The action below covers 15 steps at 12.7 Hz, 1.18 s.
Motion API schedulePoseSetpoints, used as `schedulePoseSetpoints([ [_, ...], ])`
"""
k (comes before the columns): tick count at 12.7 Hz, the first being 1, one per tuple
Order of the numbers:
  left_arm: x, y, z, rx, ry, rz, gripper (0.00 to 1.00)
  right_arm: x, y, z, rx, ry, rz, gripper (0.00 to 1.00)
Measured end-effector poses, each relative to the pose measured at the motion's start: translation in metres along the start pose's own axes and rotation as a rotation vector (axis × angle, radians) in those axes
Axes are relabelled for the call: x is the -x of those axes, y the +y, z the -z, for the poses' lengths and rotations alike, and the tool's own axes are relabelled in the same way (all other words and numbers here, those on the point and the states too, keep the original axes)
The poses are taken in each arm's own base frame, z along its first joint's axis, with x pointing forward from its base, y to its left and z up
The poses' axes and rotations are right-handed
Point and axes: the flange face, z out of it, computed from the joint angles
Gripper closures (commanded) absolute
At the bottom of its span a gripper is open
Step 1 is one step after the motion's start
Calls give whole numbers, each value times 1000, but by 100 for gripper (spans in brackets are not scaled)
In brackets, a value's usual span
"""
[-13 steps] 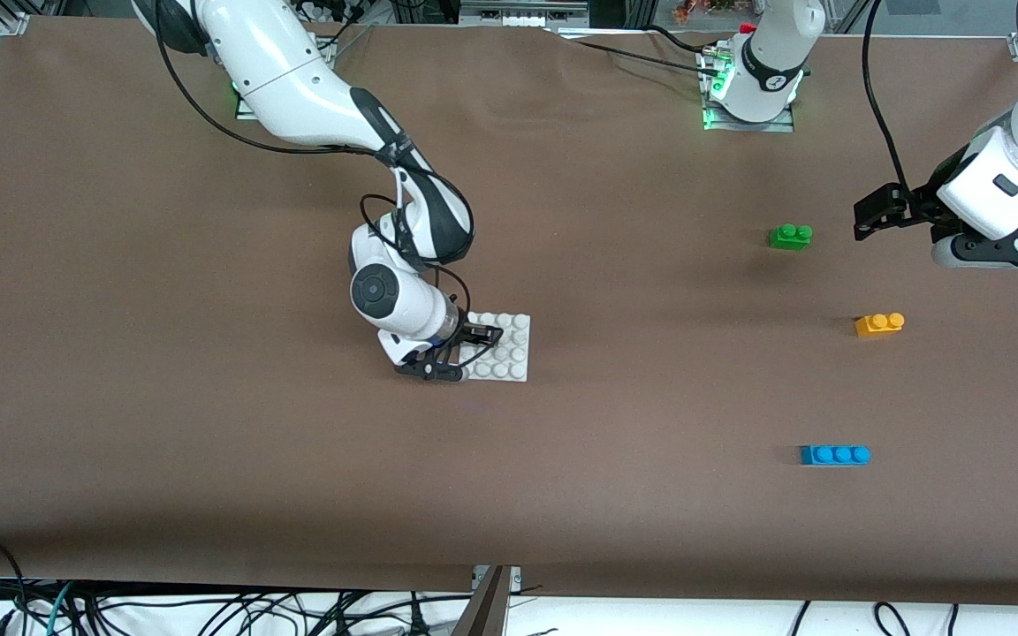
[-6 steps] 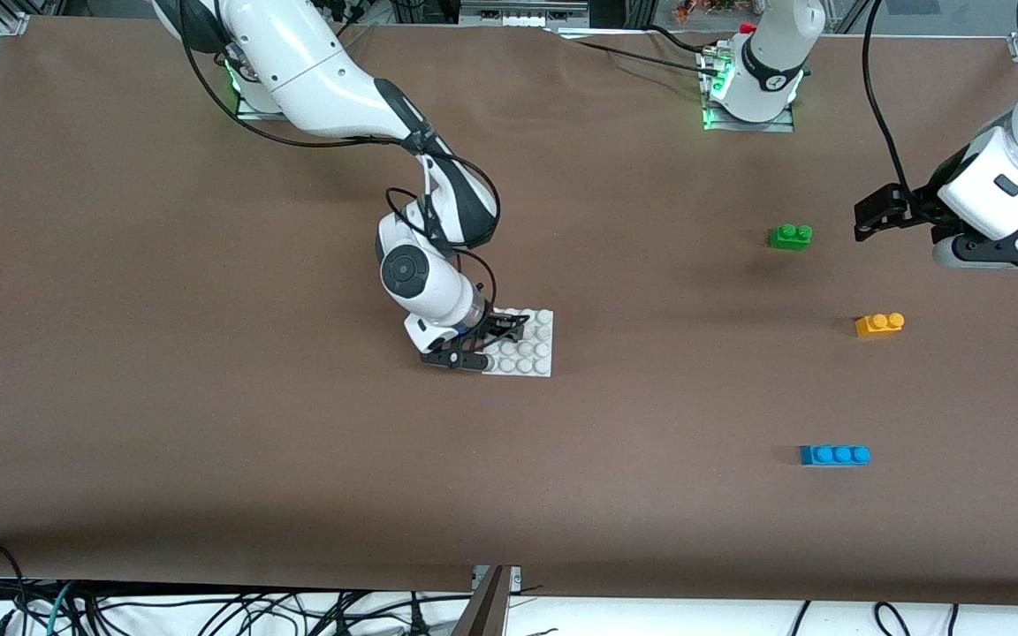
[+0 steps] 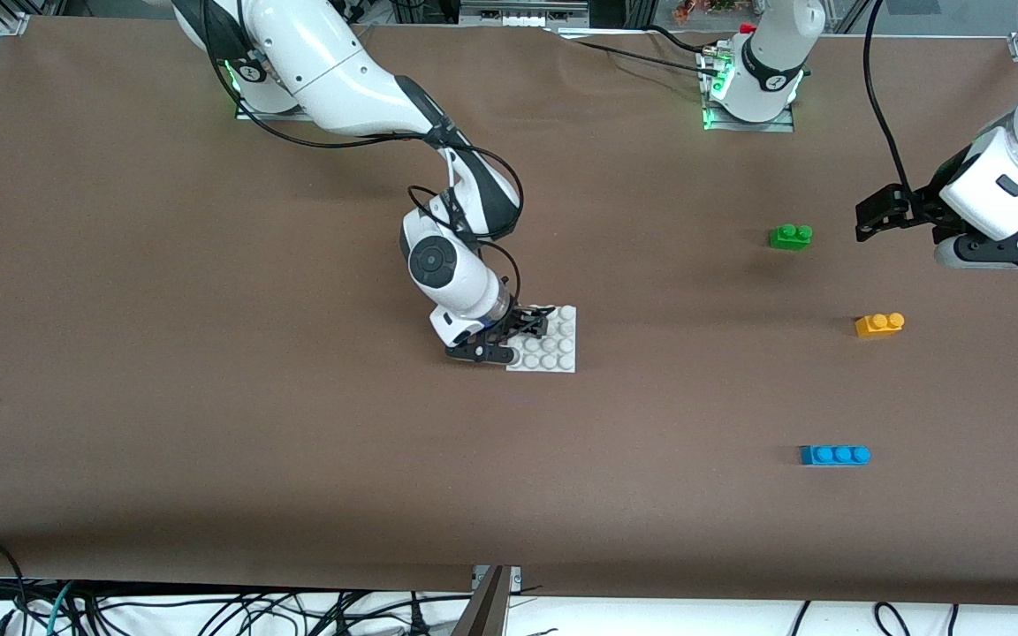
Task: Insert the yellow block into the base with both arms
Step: 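Keep sliding the base plate with the right gripper to table center, then open the right gripper and draw it back from the base plate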
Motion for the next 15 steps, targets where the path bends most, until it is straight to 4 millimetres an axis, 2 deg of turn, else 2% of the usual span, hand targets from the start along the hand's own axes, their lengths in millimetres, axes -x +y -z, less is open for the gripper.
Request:
schedulePoseSetpoints([
  [4, 0, -1, 0, 0, 0, 2, 0, 11, -9, -11, -11, 13, 18, 29],
  [8, -3, -5, -5, 1, -9, 8, 0, 24, -32, -23, -42, 18, 9, 29],
  [9, -4, -6, -7, 1, -13, 10, 0, 27, -36, -25, -46, 20, 9, 26],
  [12, -5, -7, -9, 1, -17, 13, 0, 28, -37, -28, -50, 23, 11, 14],
  [15, -5, -7, -10, 1, -18, 13, 0, 19, -33, -23, -22, -11, 2, 14],
])
